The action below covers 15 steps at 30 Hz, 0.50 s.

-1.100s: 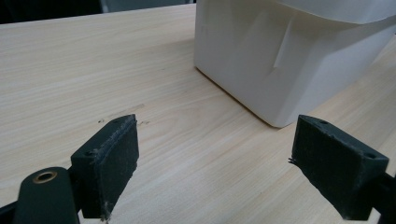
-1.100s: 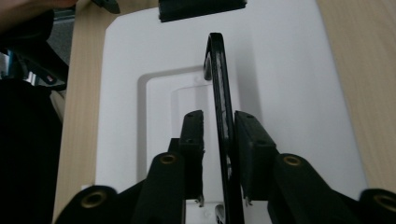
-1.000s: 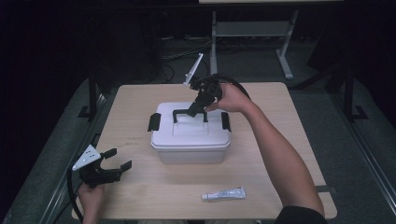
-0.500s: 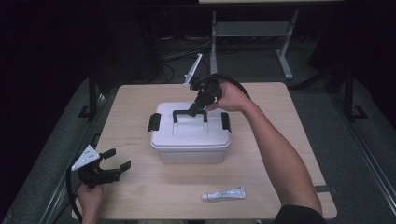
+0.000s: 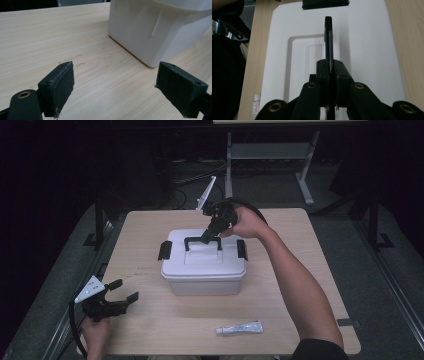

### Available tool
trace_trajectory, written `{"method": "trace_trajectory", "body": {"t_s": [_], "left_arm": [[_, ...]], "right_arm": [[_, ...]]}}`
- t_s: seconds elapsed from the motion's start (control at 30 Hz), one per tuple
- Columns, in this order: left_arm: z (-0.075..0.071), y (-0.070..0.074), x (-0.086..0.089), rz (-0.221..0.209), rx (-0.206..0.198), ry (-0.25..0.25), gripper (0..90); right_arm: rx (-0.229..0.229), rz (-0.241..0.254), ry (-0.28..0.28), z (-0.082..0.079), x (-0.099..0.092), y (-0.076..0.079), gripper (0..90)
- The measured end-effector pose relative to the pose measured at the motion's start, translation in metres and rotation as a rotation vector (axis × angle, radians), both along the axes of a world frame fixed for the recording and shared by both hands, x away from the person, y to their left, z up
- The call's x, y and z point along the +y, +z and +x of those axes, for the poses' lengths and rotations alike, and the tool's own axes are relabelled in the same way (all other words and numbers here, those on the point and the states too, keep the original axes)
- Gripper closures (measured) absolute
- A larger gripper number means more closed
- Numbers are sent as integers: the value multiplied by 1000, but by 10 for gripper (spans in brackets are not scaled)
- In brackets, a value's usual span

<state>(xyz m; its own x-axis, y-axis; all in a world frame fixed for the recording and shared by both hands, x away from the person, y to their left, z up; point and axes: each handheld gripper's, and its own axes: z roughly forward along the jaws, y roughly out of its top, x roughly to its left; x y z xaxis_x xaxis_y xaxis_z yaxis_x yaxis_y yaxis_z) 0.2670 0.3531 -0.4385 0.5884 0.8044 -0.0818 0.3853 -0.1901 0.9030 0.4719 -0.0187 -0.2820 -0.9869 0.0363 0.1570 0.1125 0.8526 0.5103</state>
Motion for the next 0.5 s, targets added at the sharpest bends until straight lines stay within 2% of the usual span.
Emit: {"method": "trace_trajectory", "body": {"t_s": [0.1, 0.5], "left_arm": [[0, 0, 0, 1, -1, 0, 141], [1, 0, 2, 6, 1, 2, 141]], "right_arm": [[-1, 15, -2, 0, -1, 2, 837], [-8, 21, 7, 2, 2, 9, 839]]}}
